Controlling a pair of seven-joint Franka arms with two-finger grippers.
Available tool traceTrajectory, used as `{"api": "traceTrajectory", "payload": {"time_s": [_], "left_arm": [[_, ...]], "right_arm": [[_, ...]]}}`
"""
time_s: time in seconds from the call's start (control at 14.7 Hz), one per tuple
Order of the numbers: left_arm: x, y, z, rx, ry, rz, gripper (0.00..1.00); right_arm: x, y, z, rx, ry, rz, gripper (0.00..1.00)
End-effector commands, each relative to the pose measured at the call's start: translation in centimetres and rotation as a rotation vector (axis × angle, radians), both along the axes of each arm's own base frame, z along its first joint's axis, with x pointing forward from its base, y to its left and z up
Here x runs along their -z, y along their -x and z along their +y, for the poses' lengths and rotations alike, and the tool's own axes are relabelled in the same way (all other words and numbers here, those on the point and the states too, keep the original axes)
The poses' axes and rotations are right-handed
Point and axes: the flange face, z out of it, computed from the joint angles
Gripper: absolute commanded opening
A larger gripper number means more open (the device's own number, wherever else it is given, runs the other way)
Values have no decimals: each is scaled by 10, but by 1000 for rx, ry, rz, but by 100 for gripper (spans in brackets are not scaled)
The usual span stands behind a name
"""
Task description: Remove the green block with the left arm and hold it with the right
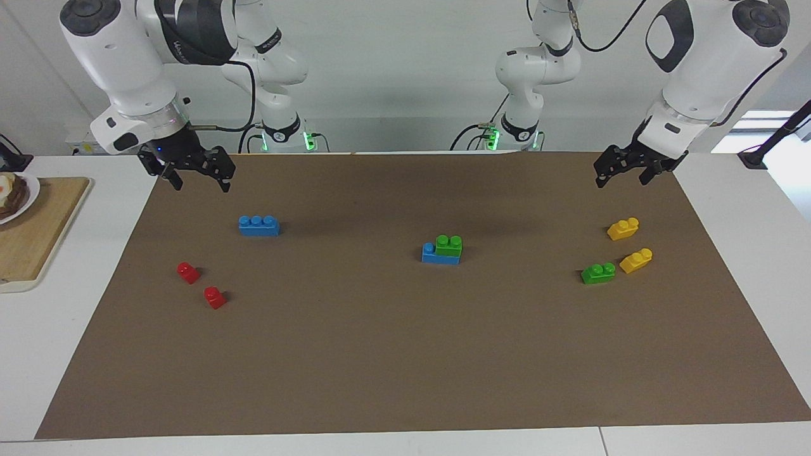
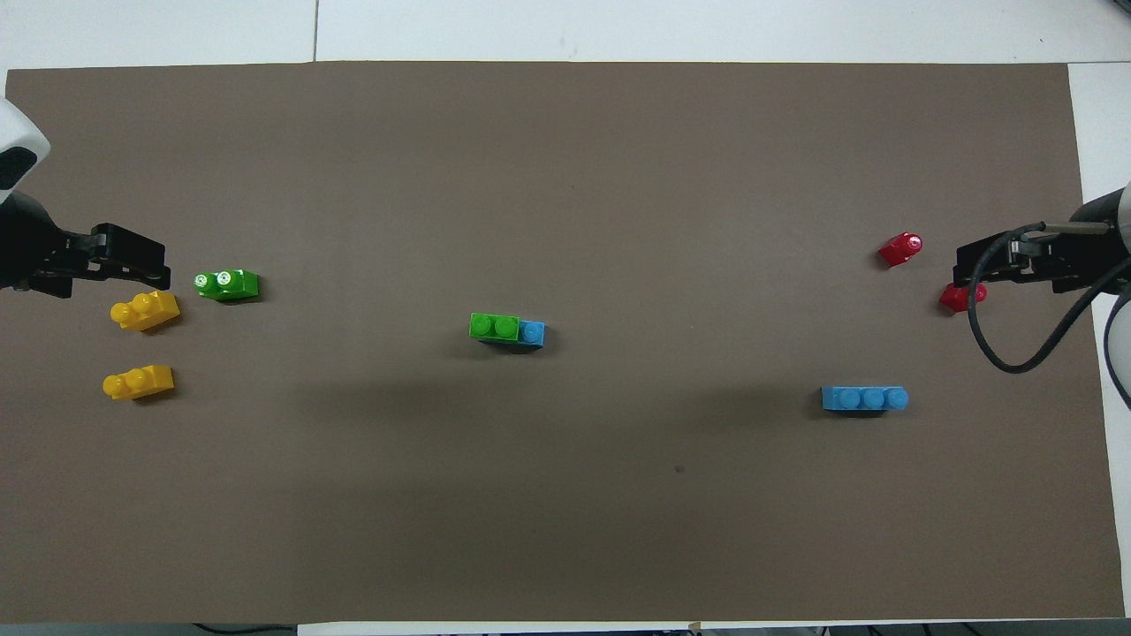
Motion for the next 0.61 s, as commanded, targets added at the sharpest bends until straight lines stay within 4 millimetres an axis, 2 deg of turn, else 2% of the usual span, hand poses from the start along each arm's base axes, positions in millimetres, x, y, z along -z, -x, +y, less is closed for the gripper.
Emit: {"api": "traceTrajectory", "payload": {"time_s": [0.0,0.34,0.54], "left_arm": [[-3,-2,2,15,-14,7,100],[-2,-2,3,11,-13,5,100],[7,2,1,22,-14,11,100]], "right_arm": [[-1,10,-2,-12,20,-9,100],[-1,10,0,-21,21,-13,100],[1,10,-2,-21,21,-10,100]]}}
